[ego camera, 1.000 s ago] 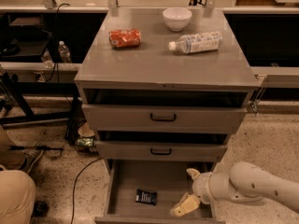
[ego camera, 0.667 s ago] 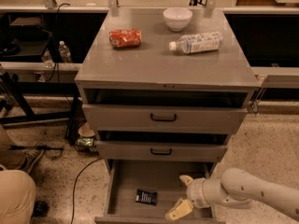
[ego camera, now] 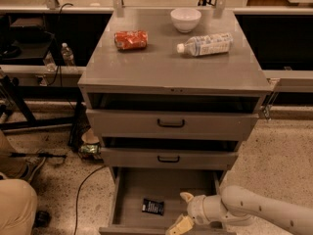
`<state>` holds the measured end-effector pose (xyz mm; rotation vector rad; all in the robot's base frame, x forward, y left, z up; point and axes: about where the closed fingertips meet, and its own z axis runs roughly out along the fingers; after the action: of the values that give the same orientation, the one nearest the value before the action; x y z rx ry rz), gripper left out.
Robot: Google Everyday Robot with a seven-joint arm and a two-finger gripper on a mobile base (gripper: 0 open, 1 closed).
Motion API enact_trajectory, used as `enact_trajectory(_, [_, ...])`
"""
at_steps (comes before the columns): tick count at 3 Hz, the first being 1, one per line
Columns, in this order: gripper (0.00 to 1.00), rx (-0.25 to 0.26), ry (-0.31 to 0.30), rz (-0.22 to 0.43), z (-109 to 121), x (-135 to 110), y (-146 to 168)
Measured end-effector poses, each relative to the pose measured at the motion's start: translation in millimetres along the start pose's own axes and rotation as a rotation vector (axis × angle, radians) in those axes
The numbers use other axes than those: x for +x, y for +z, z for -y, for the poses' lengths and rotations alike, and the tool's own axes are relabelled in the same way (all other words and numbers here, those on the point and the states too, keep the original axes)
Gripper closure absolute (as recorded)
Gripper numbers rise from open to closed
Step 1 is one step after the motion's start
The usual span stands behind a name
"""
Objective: Pick rxbar blueberry from bottom drawer and place on counter
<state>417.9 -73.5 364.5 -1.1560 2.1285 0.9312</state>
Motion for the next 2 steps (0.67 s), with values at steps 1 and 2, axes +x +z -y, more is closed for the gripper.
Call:
enact_trajectory(1, [0.00, 0.029, -0.045, -0.025, 34.6, 10.7, 20.0])
enact_trajectory(2, [0.00, 0.081, -0.088, -0.051, 74.8, 24.4, 42.4])
